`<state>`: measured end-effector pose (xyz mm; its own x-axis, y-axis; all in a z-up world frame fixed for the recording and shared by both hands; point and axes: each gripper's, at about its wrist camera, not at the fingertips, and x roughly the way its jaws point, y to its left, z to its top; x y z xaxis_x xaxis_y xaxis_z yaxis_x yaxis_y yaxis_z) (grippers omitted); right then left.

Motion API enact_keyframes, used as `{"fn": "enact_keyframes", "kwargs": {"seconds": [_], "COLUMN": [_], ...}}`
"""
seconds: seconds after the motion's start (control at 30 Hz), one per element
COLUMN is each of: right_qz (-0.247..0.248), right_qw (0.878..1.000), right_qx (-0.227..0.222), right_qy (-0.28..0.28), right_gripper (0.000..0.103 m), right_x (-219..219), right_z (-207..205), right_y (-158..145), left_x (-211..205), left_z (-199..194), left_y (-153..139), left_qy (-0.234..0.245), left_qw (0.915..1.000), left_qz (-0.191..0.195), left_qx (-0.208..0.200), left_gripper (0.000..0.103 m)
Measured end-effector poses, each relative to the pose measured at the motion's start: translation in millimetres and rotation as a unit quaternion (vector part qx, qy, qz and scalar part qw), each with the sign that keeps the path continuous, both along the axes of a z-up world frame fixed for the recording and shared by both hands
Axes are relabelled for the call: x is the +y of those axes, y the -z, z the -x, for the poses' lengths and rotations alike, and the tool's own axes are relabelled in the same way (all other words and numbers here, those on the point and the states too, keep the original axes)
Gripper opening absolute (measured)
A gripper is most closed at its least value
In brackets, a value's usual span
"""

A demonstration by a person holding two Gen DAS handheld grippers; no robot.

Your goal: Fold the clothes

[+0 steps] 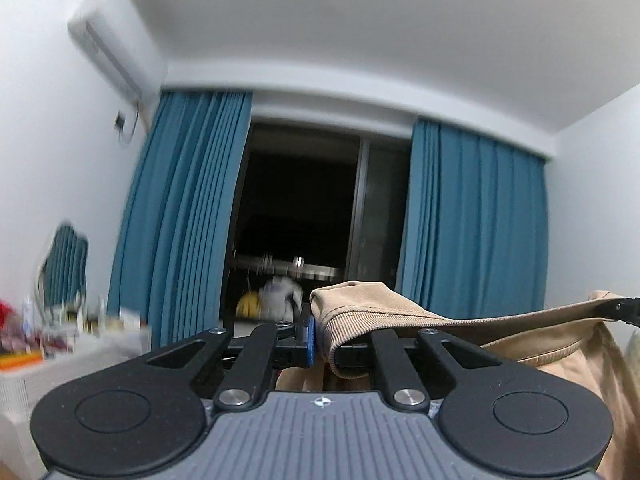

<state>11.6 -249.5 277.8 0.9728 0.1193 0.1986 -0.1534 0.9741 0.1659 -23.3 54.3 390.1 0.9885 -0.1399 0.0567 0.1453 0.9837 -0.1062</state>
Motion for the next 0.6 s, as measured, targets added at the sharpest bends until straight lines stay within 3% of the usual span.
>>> {"fn": "enact_keyframes", "kwargs": {"seconds": [0.17, 0.3, 0.4, 0.5, 0.6], "right_qz": [0.017, 0.06, 0.066, 0.063, 0.052], "right_qw": [0.997, 0.992, 0.989, 0.981, 0.97], "right_qx": [0.066, 0.104, 0.126, 0.178, 0.234], "right_qy": [0.024, 0.043, 0.045, 0.045, 0.037], "right_gripper": [0.005, 0.005, 0.005, 0.006, 0.006], "right_x": [-1, 1, 0, -1, -4], "right_z": [-98, -193, -263, -333, -391], "right_y": [47, 87, 124, 181, 260], "left_x": [0, -11, -27, -36, -36], "left_z": [-119, -232, -316, -399, -464], "left_y": [68, 125, 186, 255, 340], "left_qy": [-0.007, -0.024, -0.039, -0.052, -0.056], "left_qw": [0.998, 0.9943, 0.9897, 0.9809, 0.969], "left_qz": [-0.002, -0.015, -0.018, -0.016, -0.022], "left_qx": [0.062, 0.103, 0.136, 0.187, 0.239], "left_gripper": [0.013, 0.013, 0.013, 0.013, 0.013]}}
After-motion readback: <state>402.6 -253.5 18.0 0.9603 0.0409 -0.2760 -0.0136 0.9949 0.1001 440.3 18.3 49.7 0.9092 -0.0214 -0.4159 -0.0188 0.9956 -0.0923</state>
